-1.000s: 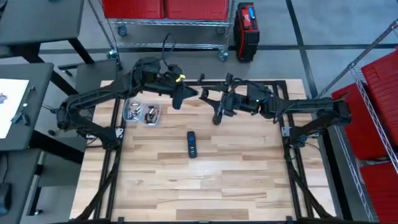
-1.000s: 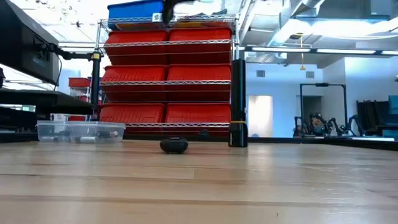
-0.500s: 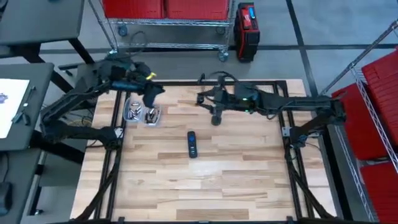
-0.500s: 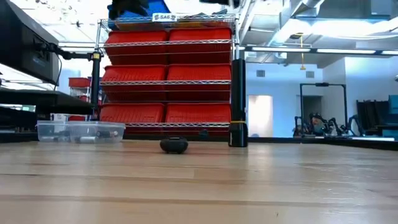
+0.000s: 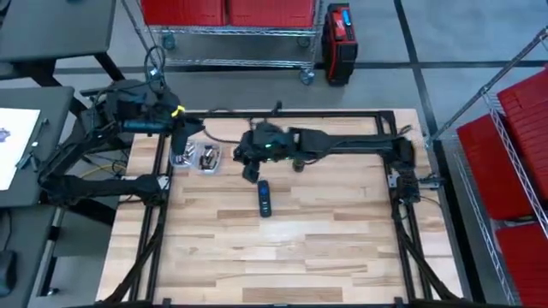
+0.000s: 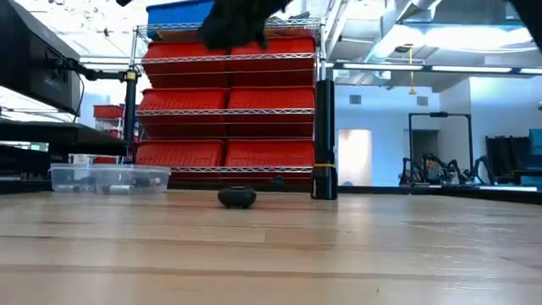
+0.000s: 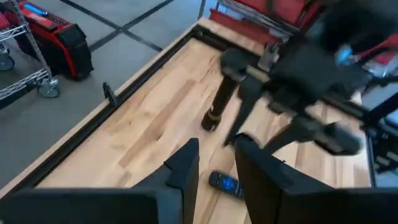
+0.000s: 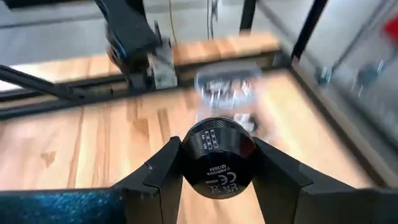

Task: Insert battery
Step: Close the flashlight's battery compartment

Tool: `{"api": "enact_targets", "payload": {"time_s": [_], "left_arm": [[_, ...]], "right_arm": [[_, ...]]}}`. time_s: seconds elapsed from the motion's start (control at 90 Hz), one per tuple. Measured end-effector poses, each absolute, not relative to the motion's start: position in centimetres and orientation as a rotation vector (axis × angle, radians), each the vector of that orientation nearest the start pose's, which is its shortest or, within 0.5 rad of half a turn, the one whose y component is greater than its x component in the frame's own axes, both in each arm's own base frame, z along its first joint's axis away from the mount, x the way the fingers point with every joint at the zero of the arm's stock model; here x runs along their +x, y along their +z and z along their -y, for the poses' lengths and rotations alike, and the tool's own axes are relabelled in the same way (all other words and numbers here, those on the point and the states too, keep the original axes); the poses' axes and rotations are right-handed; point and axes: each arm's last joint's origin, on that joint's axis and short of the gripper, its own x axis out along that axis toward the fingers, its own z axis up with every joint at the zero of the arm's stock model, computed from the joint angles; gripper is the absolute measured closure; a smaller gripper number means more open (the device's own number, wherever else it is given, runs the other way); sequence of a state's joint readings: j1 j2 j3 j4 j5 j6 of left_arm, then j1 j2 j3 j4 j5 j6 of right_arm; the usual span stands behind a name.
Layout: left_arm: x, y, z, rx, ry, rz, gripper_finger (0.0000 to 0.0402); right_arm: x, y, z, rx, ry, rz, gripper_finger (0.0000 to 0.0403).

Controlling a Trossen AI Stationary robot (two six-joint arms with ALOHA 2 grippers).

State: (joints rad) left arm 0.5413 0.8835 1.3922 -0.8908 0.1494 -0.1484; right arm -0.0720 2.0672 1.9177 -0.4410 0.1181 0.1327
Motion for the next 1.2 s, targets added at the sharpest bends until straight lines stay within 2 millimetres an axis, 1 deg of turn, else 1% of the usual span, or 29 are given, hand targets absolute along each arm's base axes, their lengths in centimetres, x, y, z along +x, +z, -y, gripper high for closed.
{"api": "enact_targets", "payload": {"time_s": [0.122, 0.167, 0.367, 0.556, 0.6, 0.744, 0.944, 1.2], "left_arm": [[10.9, 43.9, -6.1, -0.269, 0.411, -0.379, 0.0319], [10.9, 43.9, -6.1, -0.267, 0.41, -0.384, 0.0319], [10.9, 43.8, -6.0, -0.253, 0.407, -0.398, 0.0319], [10.9, 43.8, -6.0, -0.239, 0.403, -0.405, 0.0319], [10.9, 43.8, -6.0, -0.239, 0.403, -0.405, 0.0319], [10.9, 43.8, -6.0, -0.238, 0.403, -0.403, 0.0319], [10.9, 43.8, -6.0, -0.239, 0.403, -0.404, 0.0319], [10.9, 43.8, -6.0, -0.235, 0.402, -0.403, 0.0319]], "right_arm": [[49.2, 27.3, 3.6, 0.197, -0.239, -0.656, 0.026], [49.7, 26.5, 3.6, 0.23, -0.24, -0.67, 0.026], [50.6, 21.7, 3.7, 0.329, -0.279, -0.807, 0.026], [50.7, 20.1, 3.6, 0.373, -0.302, -0.87, 0.026], [50.5, 19.2, 3.7, 0.394, -0.302, -0.914, 0.026], [51.0, 16.4, 3.8, 0.476, -0.286, -0.97, 0.026], [50.9, 14.4, 3.8, 0.514, -0.313, -1.038, 0.026], [50.6, 14.4, 4.0, 0.518, -0.323, -1.065, 0.026]]}}
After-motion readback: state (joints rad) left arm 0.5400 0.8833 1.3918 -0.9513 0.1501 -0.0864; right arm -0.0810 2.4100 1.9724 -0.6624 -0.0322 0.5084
